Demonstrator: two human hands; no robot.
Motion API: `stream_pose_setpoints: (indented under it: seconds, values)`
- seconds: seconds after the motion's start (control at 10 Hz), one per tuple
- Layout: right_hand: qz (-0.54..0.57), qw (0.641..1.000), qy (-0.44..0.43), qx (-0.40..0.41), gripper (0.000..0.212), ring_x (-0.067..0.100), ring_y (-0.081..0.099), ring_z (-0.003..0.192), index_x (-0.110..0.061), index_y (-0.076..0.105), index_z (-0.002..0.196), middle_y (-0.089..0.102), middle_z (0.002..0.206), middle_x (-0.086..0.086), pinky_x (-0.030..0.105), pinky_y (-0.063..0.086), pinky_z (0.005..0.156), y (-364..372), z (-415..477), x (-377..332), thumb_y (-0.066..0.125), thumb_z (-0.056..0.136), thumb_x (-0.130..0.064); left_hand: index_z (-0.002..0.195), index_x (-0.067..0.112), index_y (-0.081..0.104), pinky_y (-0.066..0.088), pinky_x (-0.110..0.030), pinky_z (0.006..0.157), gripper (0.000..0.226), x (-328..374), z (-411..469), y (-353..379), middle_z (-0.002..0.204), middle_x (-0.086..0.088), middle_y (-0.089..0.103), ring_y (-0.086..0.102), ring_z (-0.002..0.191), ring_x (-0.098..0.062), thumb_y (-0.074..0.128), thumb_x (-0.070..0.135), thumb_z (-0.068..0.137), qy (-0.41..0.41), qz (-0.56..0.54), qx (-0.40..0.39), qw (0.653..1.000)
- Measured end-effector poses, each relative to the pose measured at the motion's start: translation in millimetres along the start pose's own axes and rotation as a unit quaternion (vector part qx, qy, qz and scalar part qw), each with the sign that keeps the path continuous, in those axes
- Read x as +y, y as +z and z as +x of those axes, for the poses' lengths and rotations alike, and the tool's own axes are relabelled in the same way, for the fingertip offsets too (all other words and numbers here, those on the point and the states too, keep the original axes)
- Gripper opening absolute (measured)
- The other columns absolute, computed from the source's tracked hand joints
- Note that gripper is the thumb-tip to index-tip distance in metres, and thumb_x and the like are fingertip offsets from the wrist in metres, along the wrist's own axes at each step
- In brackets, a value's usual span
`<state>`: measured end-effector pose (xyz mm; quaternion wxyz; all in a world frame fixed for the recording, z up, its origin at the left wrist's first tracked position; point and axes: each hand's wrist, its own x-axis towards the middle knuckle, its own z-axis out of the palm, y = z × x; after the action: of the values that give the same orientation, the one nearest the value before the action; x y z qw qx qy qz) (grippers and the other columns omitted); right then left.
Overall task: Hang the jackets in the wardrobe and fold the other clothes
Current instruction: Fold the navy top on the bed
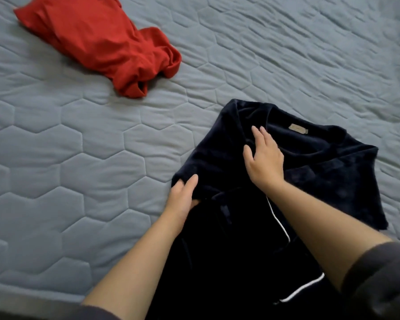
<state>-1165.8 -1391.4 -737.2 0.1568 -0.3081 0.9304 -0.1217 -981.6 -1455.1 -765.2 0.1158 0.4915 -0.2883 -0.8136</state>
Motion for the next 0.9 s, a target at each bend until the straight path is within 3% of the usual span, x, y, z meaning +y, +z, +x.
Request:
stream_pose_setpoints:
  seconds: [0.1,0.2,0.3,0.4,0.5,0.6,0.7,0.8,0.9]
  values:
    - [-0.035,0.999,0.016,-0.009,0.055,0.015,0.001,0.148,-0.031,0.02,0.15,0.006,0.16,-0.006,0.048,0.003,0.117,-8,-52,36,0.037,0.098,-0.036,0.103,0.012,0.063,0.052,-0.036,0.077,0.021,-21,-28,-25,0.112,-0.013,0.064,0.062,0.102,-0.031,0.047,0.019,0.09,0.299,0.544,0.07,0.781]
    - [-0.078,0.996,0.041,-0.026,0.057,0.015,-0.008,0.147,-0.034,0.015,0.15,-0.002,0.161,-0.006,0.051,-0.005,0.116,-8,-98,76,0.034,0.097,-0.04,0.132,0.011,0.055,0.042,-0.051,0.101,0.059,-49,-57,-55,0.141,-0.016,0.047,0.046,0.13,-0.032,0.04,0.031,0.078,0.373,0.756,-0.018,0.537]
    - [-0.068,0.992,0.1,-0.036,0.057,0.014,-0.011,0.147,-0.036,0.011,0.15,-0.006,0.16,-0.007,0.052,-0.007,0.115,-2,-136,112,0.032,0.098,-0.042,0.138,0.012,0.048,0.032,-0.055,0.107,0.066,-64,-73,-75,0.149,-0.015,0.036,0.038,0.135,-0.033,0.037,0.035,0.078,0.332,0.804,0.001,0.494]
    - [-0.022,0.98,0.197,-0.03,0.057,0.015,-0.007,0.147,-0.036,0.011,0.151,-0.004,0.16,-0.007,0.056,-0.003,0.114,3,-177,143,0.033,0.099,-0.04,0.136,0.008,0.049,0.038,-0.052,0.102,0.061,-70,-83,-68,0.148,-0.017,0.037,0.045,0.129,-0.036,0.047,0.03,0.079,0.306,0.793,0.045,0.524]
    - [0.01,0.957,0.285,-0.051,0.056,0.018,-0.001,0.148,-0.034,0.016,0.15,0.001,0.161,-0.004,0.061,0.005,0.113,4,-226,170,0.035,0.099,-0.04,0.129,0.004,0.052,0.048,-0.05,0.084,0.062,-76,-99,-59,0.141,-0.019,0.043,0.055,0.111,-0.039,0.072,0.018,0.073,0.282,0.761,0.085,0.578]
    - [0.037,0.948,0.306,-0.084,0.054,0.018,0.003,0.147,-0.032,0.02,0.15,0.007,0.161,-0.004,0.06,0.011,0.112,-1,-271,190,0.035,0.099,-0.043,0.135,0.009,0.043,0.05,-0.045,0.077,0.069,-87,-130,-64,0.132,-0.013,0.044,0.056,0.104,-0.034,0.075,0.024,0.075,0.229,0.709,0.101,0.66]
    - [0.044,0.952,0.284,-0.103,0.053,0.019,0.008,0.147,-0.027,0.024,0.149,0.012,0.16,-0.001,0.054,0.016,0.114,-13,-301,211,0.035,0.1,-0.04,0.128,0.017,0.042,0.045,-0.035,0.075,0.048,-108,-165,-80,0.112,0.004,0.051,0.055,0.097,-0.02,0.065,0.022,0.085,0.114,0.616,0.119,0.77]
    - [0.019,0.945,0.317,-0.078,0.053,0.021,0.009,0.147,-0.021,0.027,0.149,0.014,0.16,0.002,0.057,0.013,0.113,-28,-324,234,0.04,0.099,-0.035,0.085,0.015,0.05,0.04,-0.039,0.062,0.007,-121,-181,-101,0.079,-0.004,0.057,0.056,0.078,-0.03,0.048,0.016,0.092,0.037,0.556,0.183,0.81]
    - [-0.005,0.926,0.371,-0.075,0.06,0.026,0.008,0.146,-0.018,0.019,0.15,0.009,0.16,0.005,0.062,0.011,0.111,-42,-351,264,0.045,0.097,-0.029,0.086,0.01,0.053,0.035,-0.035,0.055,0.024,-128,-186,-113,0.074,-0.007,0.054,0.049,0.065,-0.021,0.042,0.028,0.096,-0.004,0.51,0.253,0.822]
